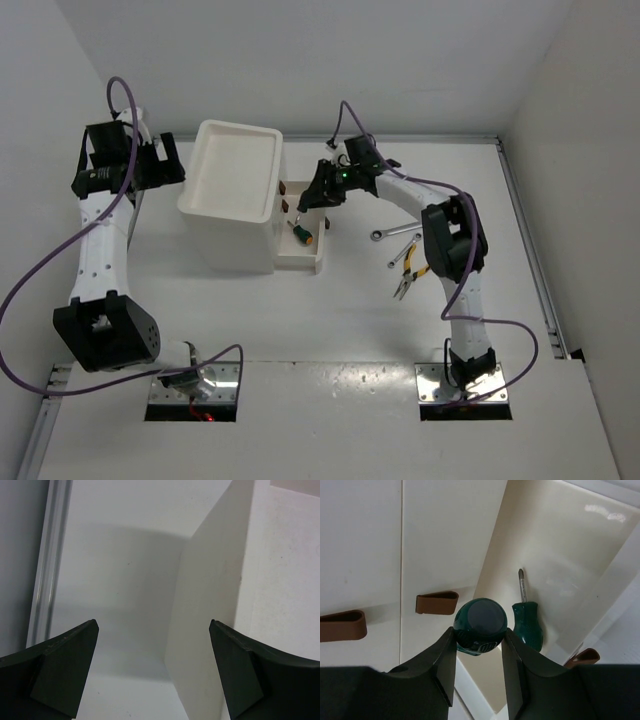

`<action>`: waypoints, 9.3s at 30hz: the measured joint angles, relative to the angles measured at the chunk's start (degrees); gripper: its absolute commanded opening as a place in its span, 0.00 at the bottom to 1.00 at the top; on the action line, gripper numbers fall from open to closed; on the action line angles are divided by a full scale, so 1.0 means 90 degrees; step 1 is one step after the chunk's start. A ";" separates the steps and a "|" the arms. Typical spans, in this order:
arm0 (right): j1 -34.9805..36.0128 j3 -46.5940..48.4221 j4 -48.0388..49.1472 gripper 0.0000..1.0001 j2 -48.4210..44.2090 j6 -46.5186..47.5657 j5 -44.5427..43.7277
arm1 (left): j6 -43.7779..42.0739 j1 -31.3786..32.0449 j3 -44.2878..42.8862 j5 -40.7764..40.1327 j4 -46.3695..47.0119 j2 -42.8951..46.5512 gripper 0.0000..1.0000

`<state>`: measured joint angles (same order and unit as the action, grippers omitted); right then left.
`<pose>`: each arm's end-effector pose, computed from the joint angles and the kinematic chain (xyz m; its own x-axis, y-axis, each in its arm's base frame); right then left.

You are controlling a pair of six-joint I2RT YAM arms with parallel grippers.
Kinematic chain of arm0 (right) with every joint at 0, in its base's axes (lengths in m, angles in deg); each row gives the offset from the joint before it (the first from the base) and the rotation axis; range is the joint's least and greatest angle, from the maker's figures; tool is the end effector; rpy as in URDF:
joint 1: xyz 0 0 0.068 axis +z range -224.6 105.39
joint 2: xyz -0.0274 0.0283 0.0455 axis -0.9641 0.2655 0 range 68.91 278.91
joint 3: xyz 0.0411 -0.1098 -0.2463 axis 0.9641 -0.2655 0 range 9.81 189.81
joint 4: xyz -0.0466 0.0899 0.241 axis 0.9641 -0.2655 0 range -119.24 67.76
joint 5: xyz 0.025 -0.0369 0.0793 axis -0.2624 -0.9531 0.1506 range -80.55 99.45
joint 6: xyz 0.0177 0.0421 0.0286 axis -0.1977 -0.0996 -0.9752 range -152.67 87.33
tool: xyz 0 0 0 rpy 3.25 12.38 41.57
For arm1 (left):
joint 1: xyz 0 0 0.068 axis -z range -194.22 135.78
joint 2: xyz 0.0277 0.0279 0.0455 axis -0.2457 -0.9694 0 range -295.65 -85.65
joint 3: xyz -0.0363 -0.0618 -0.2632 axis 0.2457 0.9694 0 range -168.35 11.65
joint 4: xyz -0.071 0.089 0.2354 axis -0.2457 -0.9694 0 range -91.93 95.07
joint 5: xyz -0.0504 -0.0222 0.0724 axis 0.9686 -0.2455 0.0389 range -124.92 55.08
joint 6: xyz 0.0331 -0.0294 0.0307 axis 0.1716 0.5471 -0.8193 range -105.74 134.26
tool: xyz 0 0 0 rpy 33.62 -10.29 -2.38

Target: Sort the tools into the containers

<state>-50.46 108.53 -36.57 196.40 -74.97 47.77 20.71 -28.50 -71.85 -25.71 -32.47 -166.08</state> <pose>0.4461 0.2241 0.1881 -0.9552 0.1505 -0.2549 -0.1233 0.5806 0.8048 0.2995 0.0703 0.3852 -0.5320 -0.2498 -0.8090 -0.1765 0.9672 -0.1826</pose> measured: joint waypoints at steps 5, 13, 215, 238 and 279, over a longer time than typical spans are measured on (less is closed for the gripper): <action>0.0019 0.0138 -0.0070 0.69 0.0000 0.0007 -0.0219 | -0.0019 0.0000 0.0000 0.0002 0.0000 -0.0017 1.00; 0.0032 0.0291 -0.0221 0.76 -0.0177 0.0204 -0.0287 | -0.0044 0.0070 -0.0279 0.0092 -0.0012 -0.0180 1.00; -0.1149 -0.4653 0.9097 0.06 -0.0206 -0.6414 0.2045 | -0.0517 0.1324 -0.0202 -0.0051 0.0350 -0.0634 0.00; -0.1579 -0.3874 0.4595 0.61 -0.1741 -0.2441 0.2322 | -0.0461 0.1256 -0.0578 0.0274 -0.0090 -0.0678 0.87; -0.3211 -0.4160 -0.3954 0.43 -0.3631 0.2635 -0.3230 | -0.0430 0.1256 -0.0653 -0.1175 -0.0092 0.1297 1.00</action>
<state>-79.36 71.09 -72.15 163.72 -51.26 18.70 16.85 -17.20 -77.73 -36.29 -33.30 -154.41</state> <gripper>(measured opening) 0.428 0.997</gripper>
